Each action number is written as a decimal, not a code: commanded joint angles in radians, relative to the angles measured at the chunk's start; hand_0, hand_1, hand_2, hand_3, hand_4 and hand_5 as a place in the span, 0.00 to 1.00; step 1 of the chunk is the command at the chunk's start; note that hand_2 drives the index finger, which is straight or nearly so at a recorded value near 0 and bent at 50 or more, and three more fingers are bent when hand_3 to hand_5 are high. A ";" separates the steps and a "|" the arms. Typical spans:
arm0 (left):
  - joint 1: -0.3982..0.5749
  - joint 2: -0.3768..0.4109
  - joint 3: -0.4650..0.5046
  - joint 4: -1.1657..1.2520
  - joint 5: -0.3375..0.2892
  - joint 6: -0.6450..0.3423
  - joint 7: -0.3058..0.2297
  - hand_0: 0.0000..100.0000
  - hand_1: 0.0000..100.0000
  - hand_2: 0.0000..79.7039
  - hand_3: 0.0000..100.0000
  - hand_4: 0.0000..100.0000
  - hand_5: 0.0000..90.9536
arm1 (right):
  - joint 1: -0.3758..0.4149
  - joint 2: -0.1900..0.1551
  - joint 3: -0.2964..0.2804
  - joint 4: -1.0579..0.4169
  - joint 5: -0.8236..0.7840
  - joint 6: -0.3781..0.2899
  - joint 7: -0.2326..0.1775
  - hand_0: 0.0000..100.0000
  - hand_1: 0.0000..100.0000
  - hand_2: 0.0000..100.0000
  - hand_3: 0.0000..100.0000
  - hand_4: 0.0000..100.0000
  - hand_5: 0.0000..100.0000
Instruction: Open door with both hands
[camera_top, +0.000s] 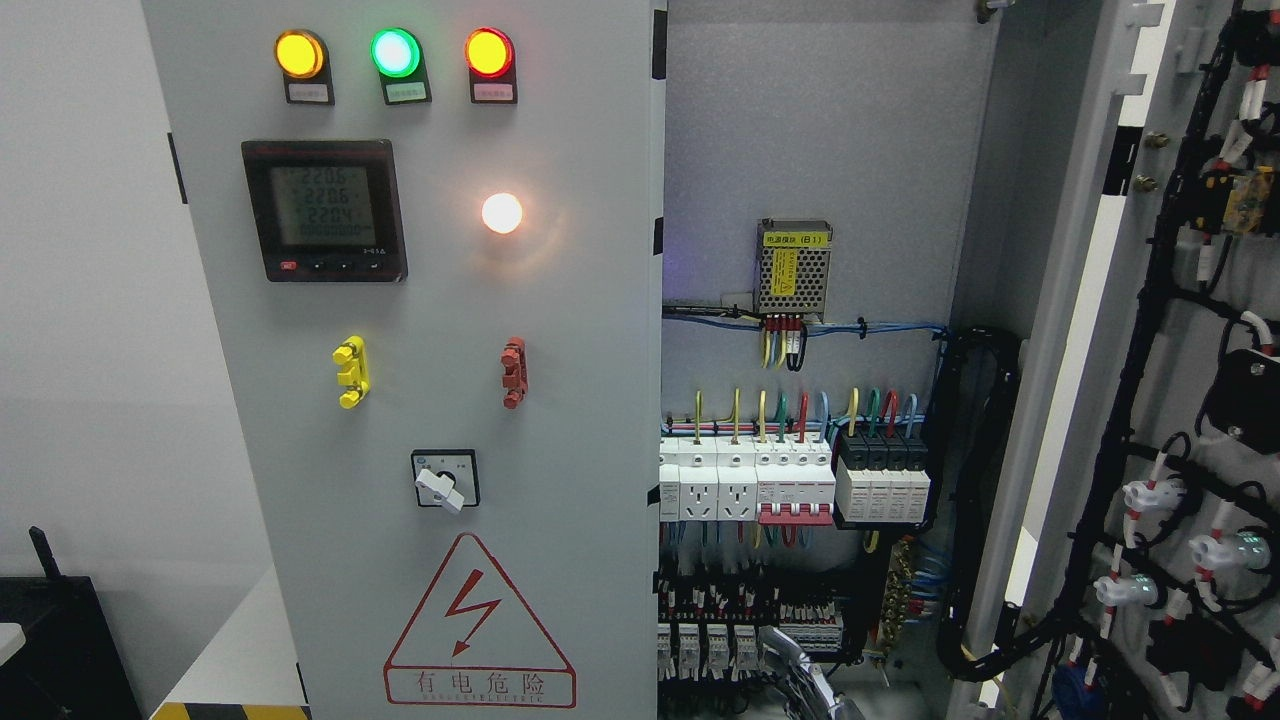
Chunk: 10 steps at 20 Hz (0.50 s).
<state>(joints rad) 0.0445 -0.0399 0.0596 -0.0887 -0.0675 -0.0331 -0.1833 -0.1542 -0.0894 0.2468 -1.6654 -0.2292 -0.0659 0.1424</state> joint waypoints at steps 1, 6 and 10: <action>0.000 0.000 0.000 0.000 0.000 -0.001 0.001 0.12 0.39 0.00 0.00 0.00 0.00 | -0.064 0.049 0.014 0.064 -0.007 0.035 0.002 0.12 0.39 0.00 0.00 0.00 0.00; 0.000 0.000 0.000 0.000 0.000 -0.001 0.001 0.12 0.39 0.00 0.00 0.00 0.00 | -0.127 0.065 0.012 0.124 -0.007 0.058 0.003 0.12 0.39 0.00 0.00 0.00 0.00; 0.000 0.000 0.000 0.000 0.000 0.001 0.002 0.12 0.39 0.00 0.00 0.00 0.00 | -0.143 0.065 0.031 0.136 -0.006 0.060 0.006 0.12 0.39 0.00 0.00 0.00 0.00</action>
<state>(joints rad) 0.0445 -0.0399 0.0597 -0.0889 -0.0675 -0.0338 -0.1831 -0.2549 -0.0384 0.2572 -1.5981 -0.2350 -0.0087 0.1447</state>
